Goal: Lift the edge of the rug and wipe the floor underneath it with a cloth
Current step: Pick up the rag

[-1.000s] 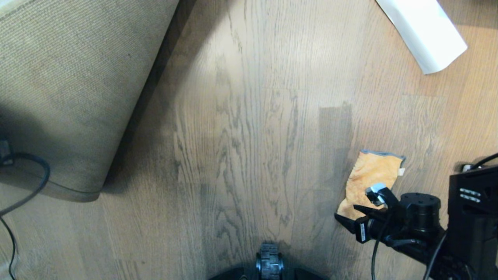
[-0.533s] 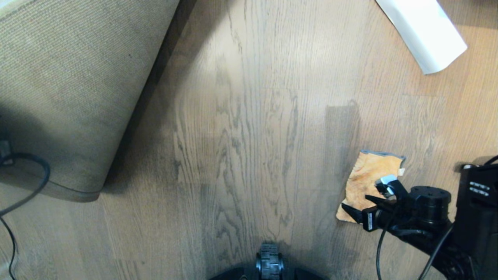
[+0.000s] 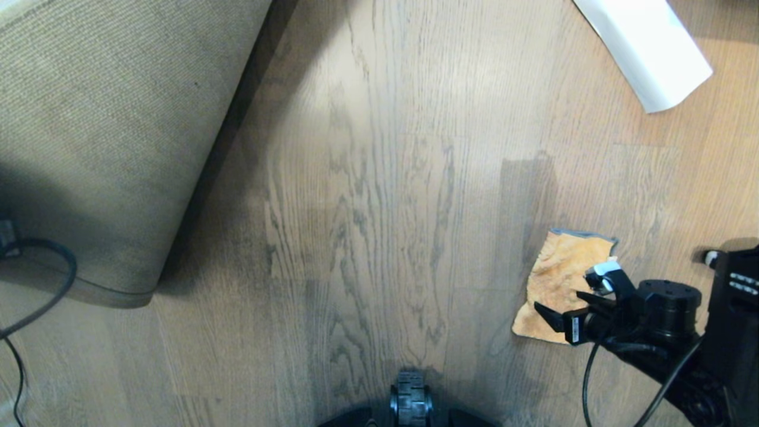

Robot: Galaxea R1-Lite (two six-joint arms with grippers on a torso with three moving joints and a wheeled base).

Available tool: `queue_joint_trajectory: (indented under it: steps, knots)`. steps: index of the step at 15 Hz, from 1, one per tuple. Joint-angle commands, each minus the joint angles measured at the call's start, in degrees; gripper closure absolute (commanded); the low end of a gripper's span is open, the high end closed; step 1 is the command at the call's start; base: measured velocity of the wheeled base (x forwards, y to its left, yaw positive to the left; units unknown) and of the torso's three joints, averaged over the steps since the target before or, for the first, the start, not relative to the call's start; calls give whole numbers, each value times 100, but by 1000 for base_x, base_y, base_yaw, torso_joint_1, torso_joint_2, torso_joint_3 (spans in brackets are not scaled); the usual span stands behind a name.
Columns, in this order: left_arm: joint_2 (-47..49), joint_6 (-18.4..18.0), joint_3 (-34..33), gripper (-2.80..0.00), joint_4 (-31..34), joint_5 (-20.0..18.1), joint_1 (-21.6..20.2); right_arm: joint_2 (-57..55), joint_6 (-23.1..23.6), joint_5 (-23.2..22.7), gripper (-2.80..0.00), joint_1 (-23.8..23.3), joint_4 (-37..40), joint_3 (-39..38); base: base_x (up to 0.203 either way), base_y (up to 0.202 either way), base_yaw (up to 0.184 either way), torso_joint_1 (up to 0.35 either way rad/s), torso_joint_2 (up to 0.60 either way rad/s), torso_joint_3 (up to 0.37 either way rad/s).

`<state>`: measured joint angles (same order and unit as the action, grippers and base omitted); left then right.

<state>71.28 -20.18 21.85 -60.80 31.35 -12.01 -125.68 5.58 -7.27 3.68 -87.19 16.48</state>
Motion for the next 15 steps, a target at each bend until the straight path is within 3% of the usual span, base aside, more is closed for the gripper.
queue_joint_trajectory:
  steps: [1, 7, 10, 15]
  knots:
    - [9, -13, -23, 0, -45, 20, -3, 17, 4, 33, -280, 10, -277, 4, 0, 0, 0, 0, 0, 0]
    - [9, -13, -23, 0, -46, 29, 67, -103, 4, 41, -280, 264, -277, 221, 0, 0, 0, 0, 0, 0]
    - [9, -10, -32, 0, -46, 29, 67, -124, -20, 366, -280, 257, -277, 249, 0, 0, 0, 0, 0, 0]
    - [18, -13, -102, 0, -46, 29, 67, -310, -12, 393, -280, 424, -277, 296, 0, 0, 0, 0, 0, 0]
